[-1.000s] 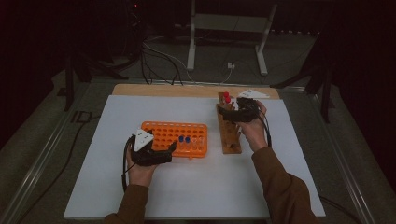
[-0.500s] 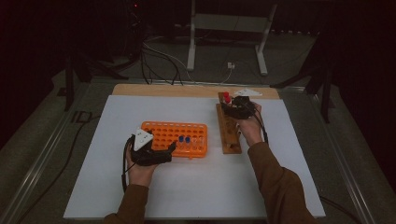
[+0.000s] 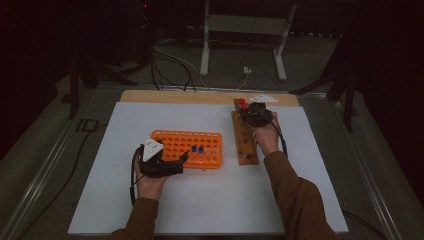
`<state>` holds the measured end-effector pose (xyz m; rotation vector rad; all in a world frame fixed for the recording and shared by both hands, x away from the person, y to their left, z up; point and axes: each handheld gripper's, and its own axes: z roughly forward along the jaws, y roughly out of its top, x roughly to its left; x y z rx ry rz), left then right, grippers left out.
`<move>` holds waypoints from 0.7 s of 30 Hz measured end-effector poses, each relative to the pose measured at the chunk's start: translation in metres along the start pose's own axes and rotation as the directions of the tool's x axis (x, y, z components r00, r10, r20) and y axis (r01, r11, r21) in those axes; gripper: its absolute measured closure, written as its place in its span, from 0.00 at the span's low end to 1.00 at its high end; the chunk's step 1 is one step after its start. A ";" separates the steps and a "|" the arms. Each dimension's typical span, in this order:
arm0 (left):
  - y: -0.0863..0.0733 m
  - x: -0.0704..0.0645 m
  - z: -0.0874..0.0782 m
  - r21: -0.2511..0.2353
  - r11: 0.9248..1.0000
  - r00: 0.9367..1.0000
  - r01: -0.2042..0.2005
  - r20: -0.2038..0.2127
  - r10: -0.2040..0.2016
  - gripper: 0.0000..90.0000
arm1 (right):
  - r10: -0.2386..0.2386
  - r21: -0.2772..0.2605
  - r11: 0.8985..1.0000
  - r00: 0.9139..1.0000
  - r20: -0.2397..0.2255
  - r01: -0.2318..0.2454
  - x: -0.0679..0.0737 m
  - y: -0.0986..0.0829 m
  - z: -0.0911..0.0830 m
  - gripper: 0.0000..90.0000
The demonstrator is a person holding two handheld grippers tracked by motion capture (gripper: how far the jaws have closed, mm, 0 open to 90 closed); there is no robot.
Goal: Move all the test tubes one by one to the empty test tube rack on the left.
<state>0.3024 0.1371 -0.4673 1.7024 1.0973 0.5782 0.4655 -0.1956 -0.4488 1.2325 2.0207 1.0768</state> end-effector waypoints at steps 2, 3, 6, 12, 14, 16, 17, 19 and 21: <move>0.000 0.000 0.000 0.001 1.000 1.000 -0.004 0.002 0.004 0.00 | 0.002 -0.009 1.000 1.000 0.002 -0.002 -0.001 0.000 -0.003 0.79; 0.000 -0.001 0.000 0.001 1.000 1.000 -0.005 0.003 0.005 0.00 | 0.002 -0.014 1.000 1.000 0.002 -0.002 -0.001 0.000 -0.004 0.79; 0.000 -0.001 0.000 0.002 1.000 1.000 -0.006 0.002 0.006 0.00 | 0.003 -0.034 0.999 1.000 0.005 -0.003 0.000 0.002 -0.008 0.79; 0.000 -0.001 0.000 0.001 1.000 1.000 -0.004 0.001 0.004 0.00 | -0.016 -0.068 0.998 1.000 0.011 0.017 0.002 0.007 -0.017 0.79; 0.000 -0.001 0.000 0.000 1.000 1.000 -0.005 0.001 0.005 0.00 | -0.014 -0.079 0.997 1.000 0.010 0.015 0.002 0.008 -0.021 0.79; 0.000 -0.001 0.000 -0.001 1.000 1.000 -0.006 0.002 0.006 0.00 | -0.010 -0.092 0.996 1.000 0.008 0.011 0.002 0.010 -0.025 0.79; 0.000 -0.001 0.000 0.000 1.000 1.000 -0.006 0.001 0.006 0.00 | -0.010 -0.097 0.995 1.000 0.007 0.010 0.002 0.010 -0.026 0.79; 0.000 -0.001 0.001 0.000 1.000 1.000 -0.007 0.001 0.007 0.00 | -0.010 -0.108 0.994 1.000 0.009 0.011 0.002 0.012 -0.030 0.79; 0.000 -0.001 0.000 0.001 1.000 1.000 -0.008 0.000 0.008 0.00 | -0.012 -0.122 0.993 1.000 0.006 0.013 0.001 0.013 -0.034 0.79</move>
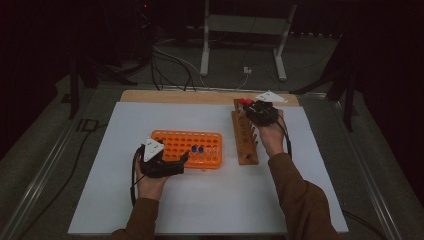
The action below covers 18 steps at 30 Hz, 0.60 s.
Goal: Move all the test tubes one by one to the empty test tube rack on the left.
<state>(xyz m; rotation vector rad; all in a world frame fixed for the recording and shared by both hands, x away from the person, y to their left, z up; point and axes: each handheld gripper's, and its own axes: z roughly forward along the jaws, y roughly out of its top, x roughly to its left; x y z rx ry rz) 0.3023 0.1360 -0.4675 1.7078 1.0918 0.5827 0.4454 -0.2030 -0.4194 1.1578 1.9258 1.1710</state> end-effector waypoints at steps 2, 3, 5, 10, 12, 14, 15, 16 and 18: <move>0.000 0.000 0.000 0.000 1.000 1.000 -0.001 0.000 0.001 0.00 | 0.001 -0.013 1.000 1.000 -0.002 -0.001 0.000 0.002 -0.004 0.79; 0.000 0.000 0.000 0.000 1.000 1.000 0.000 0.001 0.000 0.00 | 0.000 -0.021 1.000 1.000 -0.004 0.000 0.000 0.003 -0.006 0.79; 0.000 0.000 0.000 0.000 1.000 1.000 -0.001 0.000 0.001 0.00 | -0.002 -0.034 0.999 1.000 -0.008 0.002 0.000 0.005 -0.011 0.79; 0.000 0.001 0.000 -0.005 1.000 1.000 0.004 -0.004 -0.004 0.00 | -0.010 -0.061 0.998 1.000 -0.012 0.009 0.001 0.009 -0.021 0.79; 0.000 0.001 0.000 -0.006 1.000 1.000 0.005 -0.004 -0.005 0.00 | -0.010 -0.071 0.997 1.000 -0.016 0.008 0.001 0.010 -0.025 0.79; 0.001 0.001 0.000 -0.007 1.000 1.000 0.005 -0.004 -0.005 0.00 | -0.018 -0.078 0.997 1.000 -0.020 0.016 0.001 0.011 -0.029 0.79; 0.001 0.001 0.000 -0.006 1.000 1.000 0.004 -0.003 -0.004 0.00 | -0.018 -0.082 0.997 1.000 -0.024 0.016 0.002 0.011 -0.030 0.79; 0.001 0.001 0.001 -0.006 1.000 1.000 0.002 -0.004 -0.002 0.00 | -0.021 -0.082 0.996 0.999 -0.029 0.019 0.002 0.012 -0.032 0.79; 0.002 0.000 0.001 -0.008 1.000 1.000 0.000 -0.002 0.000 0.00 | -0.026 -0.082 0.996 0.999 -0.041 0.022 0.004 0.012 -0.034 0.79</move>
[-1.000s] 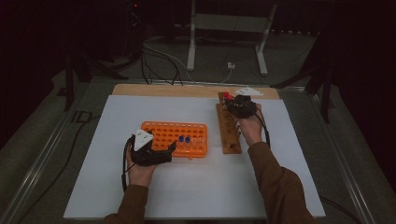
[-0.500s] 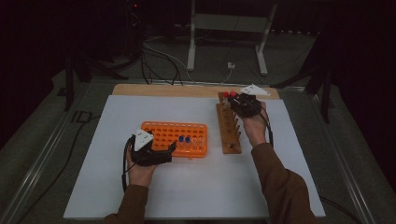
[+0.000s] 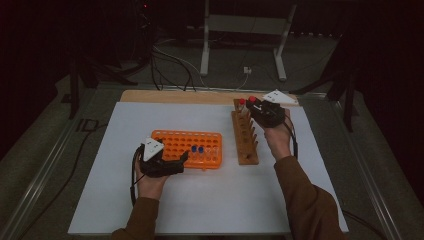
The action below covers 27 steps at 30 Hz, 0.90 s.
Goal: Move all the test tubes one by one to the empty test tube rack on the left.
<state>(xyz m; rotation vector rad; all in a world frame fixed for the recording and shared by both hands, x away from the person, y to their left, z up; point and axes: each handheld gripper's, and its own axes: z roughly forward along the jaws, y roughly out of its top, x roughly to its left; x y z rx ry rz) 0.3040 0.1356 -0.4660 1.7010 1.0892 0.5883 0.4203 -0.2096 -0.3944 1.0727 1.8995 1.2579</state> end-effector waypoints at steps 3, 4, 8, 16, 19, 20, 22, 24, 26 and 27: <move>0.002 -0.001 0.001 -0.004 1.000 1.000 -0.006 0.005 0.006 0.01 | -0.012 0.007 1.000 1.000 -0.021 0.012 0.004 -0.001 -0.002 0.79; 0.003 -0.002 0.001 -0.005 1.000 1.000 -0.006 0.007 0.006 0.01 | -0.013 0.010 1.000 0.999 -0.029 0.013 0.006 -0.001 -0.002 0.79; 0.008 -0.002 0.001 -0.012 1.000 1.000 -0.013 0.012 0.013 0.01 | -0.025 0.020 0.999 0.998 -0.062 0.027 0.013 -0.003 -0.002 0.79; 0.019 -0.005 0.002 -0.034 0.999 0.999 -0.035 0.014 0.035 0.02 | -0.029 0.027 0.999 0.991 -0.127 0.032 0.030 -0.006 -0.004 0.79; 0.023 -0.006 0.004 -0.039 0.998 0.999 -0.041 0.018 0.042 0.02 | -0.027 0.033 0.999 0.988 -0.149 0.032 0.037 -0.006 -0.004 0.79; 0.024 -0.007 0.005 -0.039 0.998 0.999 -0.042 0.020 0.043 0.02 | -0.026 0.033 0.999 0.988 -0.155 0.031 0.039 -0.006 -0.004 0.79; 0.027 -0.008 0.008 -0.038 0.998 0.999 -0.048 0.024 0.048 0.02 | -0.021 0.038 0.999 0.985 -0.170 0.028 0.043 -0.005 -0.004 0.79; 0.030 -0.011 0.010 -0.037 0.998 0.998 -0.055 0.028 0.056 0.02 | -0.025 0.041 0.999 0.983 -0.182 0.033 0.049 -0.004 -0.004 0.79; 0.032 -0.013 0.013 -0.040 0.997 0.997 -0.062 0.035 0.063 0.03 | -0.032 0.041 0.998 0.980 -0.194 0.041 0.054 -0.003 -0.004 0.79; 0.033 -0.014 0.014 -0.037 0.997 0.997 -0.068 0.035 0.069 0.04 | -0.034 0.041 0.998 0.978 -0.204 0.044 0.056 -0.003 -0.004 0.79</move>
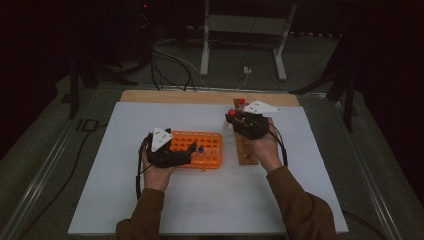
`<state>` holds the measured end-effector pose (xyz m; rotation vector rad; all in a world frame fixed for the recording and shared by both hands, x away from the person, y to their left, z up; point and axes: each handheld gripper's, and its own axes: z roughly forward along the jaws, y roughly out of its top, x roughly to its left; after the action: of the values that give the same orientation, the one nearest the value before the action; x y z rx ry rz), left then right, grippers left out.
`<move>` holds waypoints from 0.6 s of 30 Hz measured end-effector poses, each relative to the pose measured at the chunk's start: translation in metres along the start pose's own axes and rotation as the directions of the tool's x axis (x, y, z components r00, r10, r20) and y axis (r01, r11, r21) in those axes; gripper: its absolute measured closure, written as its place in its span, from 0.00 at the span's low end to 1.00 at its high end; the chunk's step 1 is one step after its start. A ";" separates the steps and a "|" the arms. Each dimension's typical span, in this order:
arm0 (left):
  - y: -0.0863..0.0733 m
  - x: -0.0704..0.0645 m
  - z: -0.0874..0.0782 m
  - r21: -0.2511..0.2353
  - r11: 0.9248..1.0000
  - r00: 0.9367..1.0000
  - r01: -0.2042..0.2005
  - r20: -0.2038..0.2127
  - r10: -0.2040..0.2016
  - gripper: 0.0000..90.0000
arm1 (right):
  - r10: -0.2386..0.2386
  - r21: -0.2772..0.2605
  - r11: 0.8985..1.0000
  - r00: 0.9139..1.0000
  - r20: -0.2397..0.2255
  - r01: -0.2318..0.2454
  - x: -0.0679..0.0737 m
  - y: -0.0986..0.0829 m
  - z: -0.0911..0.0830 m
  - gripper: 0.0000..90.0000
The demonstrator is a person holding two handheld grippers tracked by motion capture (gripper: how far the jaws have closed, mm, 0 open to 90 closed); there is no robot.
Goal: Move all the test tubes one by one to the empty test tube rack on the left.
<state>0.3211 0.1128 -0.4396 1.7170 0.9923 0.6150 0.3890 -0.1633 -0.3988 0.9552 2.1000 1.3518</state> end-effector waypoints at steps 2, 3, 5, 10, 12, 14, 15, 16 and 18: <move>0.002 -0.002 0.003 0.003 1.000 1.000 -0.010 0.007 0.010 0.05 | -0.001 0.005 1.000 1.000 -0.015 0.001 0.004 0.001 0.001 0.79; 0.003 -0.003 0.005 0.004 1.000 1.000 -0.014 0.008 0.014 0.05 | -0.003 0.008 1.000 1.000 -0.021 0.004 0.006 0.001 0.001 0.79; 0.005 -0.005 0.008 0.008 1.000 1.000 -0.020 0.014 0.020 0.06 | -0.010 0.013 1.000 0.999 -0.031 0.010 0.010 0.002 0.003 0.79; 0.009 -0.009 0.014 0.012 0.999 0.999 -0.041 0.013 0.041 0.09 | -0.004 0.020 1.000 0.998 -0.061 0.005 0.017 0.002 0.007 0.79; 0.010 -0.011 0.016 0.008 0.999 0.999 -0.051 0.015 0.051 0.13 | -0.006 0.023 1.000 0.998 -0.070 0.007 0.020 0.002 0.008 0.79; 0.011 -0.013 0.018 0.010 0.998 0.998 -0.064 0.018 0.064 0.16 | -0.005 0.026 1.000 0.996 -0.086 0.007 0.023 0.002 0.009 0.79; 0.011 -0.015 0.019 0.011 0.997 0.997 -0.072 0.021 0.072 0.17 | -0.007 0.027 1.000 0.996 -0.090 0.009 0.025 0.003 0.010 0.79; 0.012 -0.016 0.020 0.013 0.997 0.997 -0.077 0.024 0.077 0.18 | -0.008 0.028 1.000 0.995 -0.097 0.011 0.027 0.003 0.011 0.79; 0.014 -0.019 0.023 0.020 0.995 0.995 -0.094 0.026 0.093 0.19 | -0.005 0.028 1.000 0.993 -0.114 0.009 0.031 0.004 0.012 0.79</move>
<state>0.3337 0.0832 -0.4342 1.7941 0.9080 0.6439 0.3787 -0.1317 -0.4003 0.9005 2.2098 1.4071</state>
